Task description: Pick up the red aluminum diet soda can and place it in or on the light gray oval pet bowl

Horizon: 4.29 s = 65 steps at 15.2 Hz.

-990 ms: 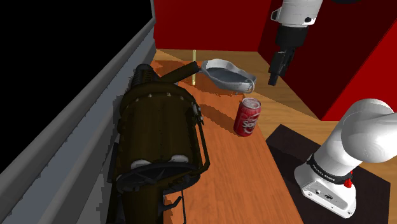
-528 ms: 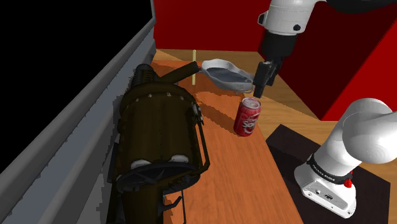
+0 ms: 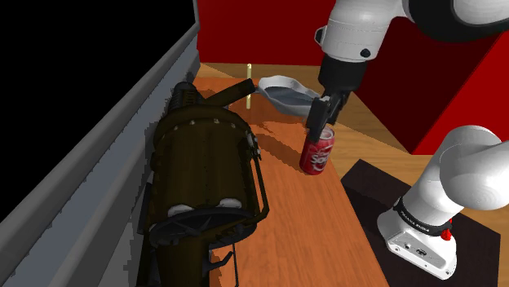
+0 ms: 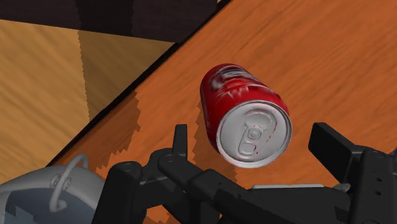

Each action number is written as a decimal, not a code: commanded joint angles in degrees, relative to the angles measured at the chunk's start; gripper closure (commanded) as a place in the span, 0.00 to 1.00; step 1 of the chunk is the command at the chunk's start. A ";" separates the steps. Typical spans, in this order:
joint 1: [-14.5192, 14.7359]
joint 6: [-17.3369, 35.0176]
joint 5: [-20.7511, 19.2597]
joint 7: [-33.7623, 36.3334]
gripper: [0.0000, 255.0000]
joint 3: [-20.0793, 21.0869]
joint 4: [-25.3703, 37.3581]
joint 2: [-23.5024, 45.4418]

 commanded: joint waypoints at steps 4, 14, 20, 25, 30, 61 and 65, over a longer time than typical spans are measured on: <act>0.37 4.14 0.88 -0.02 0.00 1.13 -4.02 0.01; 0.36 4.13 0.88 -0.02 1.00 1.14 -4.01 0.01; 0.37 4.15 0.89 -0.01 1.00 1.15 -4.03 0.02; 0.19 1.89 0.42 0.12 1.00 0.61 -1.76 0.04; -0.14 -1.78 -0.29 0.37 1.00 -0.18 2.21 0.35; -4.43 -18.43 -7.22 -4.62 1.00 -7.22 28.82 11.53; -6.15 -18.30 -9.56 -8.86 1.00 -10.04 32.71 16.05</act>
